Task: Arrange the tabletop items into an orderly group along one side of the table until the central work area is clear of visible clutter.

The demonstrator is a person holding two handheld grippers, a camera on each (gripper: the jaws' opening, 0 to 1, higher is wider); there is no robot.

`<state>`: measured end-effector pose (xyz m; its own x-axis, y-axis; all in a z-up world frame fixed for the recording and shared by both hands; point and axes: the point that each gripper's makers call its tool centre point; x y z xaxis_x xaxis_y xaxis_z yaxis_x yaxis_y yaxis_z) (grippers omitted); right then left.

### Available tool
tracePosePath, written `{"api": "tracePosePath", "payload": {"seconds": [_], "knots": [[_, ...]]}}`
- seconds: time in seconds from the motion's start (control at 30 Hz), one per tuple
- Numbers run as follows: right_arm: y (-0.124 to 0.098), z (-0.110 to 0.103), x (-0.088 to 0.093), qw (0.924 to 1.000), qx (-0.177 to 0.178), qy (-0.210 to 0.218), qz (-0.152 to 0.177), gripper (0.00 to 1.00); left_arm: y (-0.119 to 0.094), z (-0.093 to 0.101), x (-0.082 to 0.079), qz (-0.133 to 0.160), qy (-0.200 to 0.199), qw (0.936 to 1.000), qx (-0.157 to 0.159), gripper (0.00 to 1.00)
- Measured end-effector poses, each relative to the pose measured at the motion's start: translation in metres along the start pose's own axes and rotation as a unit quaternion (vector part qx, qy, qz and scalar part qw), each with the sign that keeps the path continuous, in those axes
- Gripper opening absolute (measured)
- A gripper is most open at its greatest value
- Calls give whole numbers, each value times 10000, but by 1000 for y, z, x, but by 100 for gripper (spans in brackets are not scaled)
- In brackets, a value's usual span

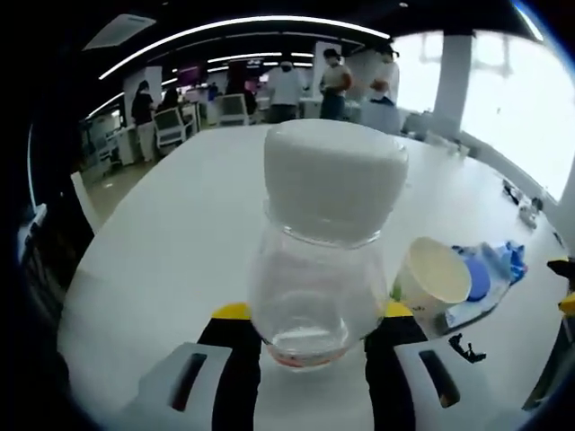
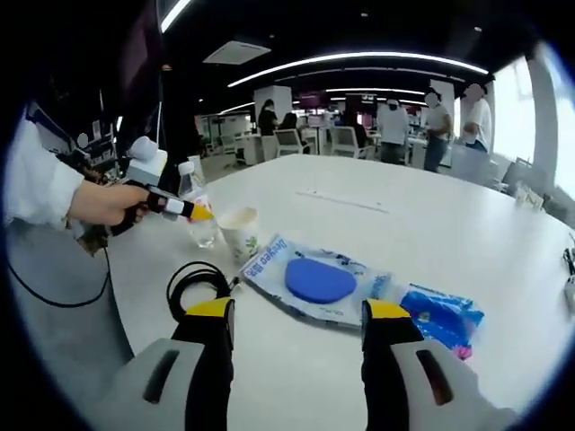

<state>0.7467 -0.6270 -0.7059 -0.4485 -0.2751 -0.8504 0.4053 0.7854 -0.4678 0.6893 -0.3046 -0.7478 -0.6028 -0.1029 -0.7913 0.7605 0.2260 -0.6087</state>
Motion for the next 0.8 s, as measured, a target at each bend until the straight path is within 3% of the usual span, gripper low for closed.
{"api": "tracePosePath", "payload": {"seconds": [0.43, 0.63, 0.8], "knots": [[-21, 13, 4, 9993, 270, 220, 111, 54, 3, 5, 0, 127, -58, 9999, -26, 37], [-25, 18, 1, 9991, 327, 227, 170, 54, 6, 13, -23, 450, 72, 9989, 63, 36], [-26, 22, 1, 9989, 366, 239, 185, 54, 11, 13, -35, 511, -5, 9987, 81, 37]]}}
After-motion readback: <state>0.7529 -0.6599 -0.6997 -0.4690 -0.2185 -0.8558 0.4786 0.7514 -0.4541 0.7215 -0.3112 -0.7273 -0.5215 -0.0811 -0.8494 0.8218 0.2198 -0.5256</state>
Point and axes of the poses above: the point that each gripper's makers call its tool centre point, and the gripper's own axes: y roughly forward along the fingers, z roughly to its right, x roughly out of its underside, and after that the axes turned 11 degrees about y, right-handed
